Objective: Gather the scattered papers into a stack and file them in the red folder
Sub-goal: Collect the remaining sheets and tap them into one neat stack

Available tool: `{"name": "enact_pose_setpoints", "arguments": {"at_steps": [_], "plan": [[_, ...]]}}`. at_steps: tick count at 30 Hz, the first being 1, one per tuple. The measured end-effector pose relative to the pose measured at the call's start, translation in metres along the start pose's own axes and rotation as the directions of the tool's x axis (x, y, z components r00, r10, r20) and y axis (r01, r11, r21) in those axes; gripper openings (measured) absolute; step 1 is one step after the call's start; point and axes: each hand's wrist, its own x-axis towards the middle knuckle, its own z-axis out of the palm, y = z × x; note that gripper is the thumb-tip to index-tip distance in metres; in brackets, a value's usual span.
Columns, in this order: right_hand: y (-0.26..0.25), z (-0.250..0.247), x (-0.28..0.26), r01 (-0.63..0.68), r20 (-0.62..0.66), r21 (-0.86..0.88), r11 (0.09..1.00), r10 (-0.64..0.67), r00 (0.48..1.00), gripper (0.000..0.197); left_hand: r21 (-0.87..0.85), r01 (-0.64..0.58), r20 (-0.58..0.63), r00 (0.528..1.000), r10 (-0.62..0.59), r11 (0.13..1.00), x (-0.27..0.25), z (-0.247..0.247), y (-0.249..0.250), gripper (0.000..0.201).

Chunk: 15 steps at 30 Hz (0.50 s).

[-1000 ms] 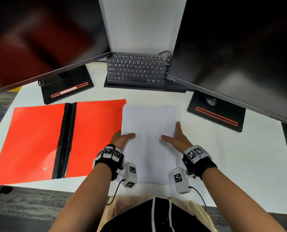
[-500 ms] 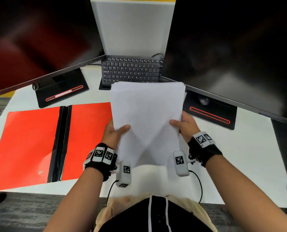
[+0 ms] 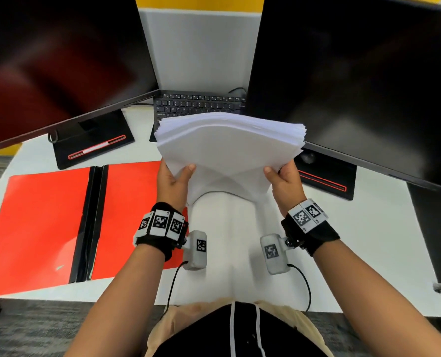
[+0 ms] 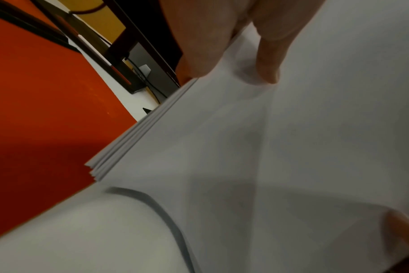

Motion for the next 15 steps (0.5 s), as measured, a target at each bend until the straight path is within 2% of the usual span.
{"name": "enact_pose_setpoints", "arguments": {"at_steps": [3,8,10,13,15], "plan": [[-0.003,0.01,-0.001,0.016,0.035,0.014,1.0,-0.016,0.999,0.047,0.02,-0.028,-0.005,1.0,0.028,0.999,0.003,-0.009,0.01,0.045],[-0.019,0.041,0.007,0.07,0.11,-0.014,0.997,-0.068,0.992,0.054,0.047,-0.095,-0.033,0.995,0.097,0.994,0.019,-0.041,0.03,0.04],[-0.022,0.053,0.009,0.088,0.139,-0.008,0.996,-0.086,0.986,0.049,0.059,-0.098,-0.026,0.995,0.1,0.993,0.024,-0.056,0.035,0.041],[-0.026,0.068,0.007,0.088,0.152,-0.009,0.996,-0.085,0.985,0.042,-0.01,-0.053,0.004,0.999,0.053,0.999,0.03,-0.071,0.036,0.065],[-0.027,0.074,0.006,0.092,0.128,0.012,0.996,-0.093,0.987,0.053,-0.048,-0.042,0.027,0.999,0.043,0.998,0.032,-0.074,0.039,0.075]]}}
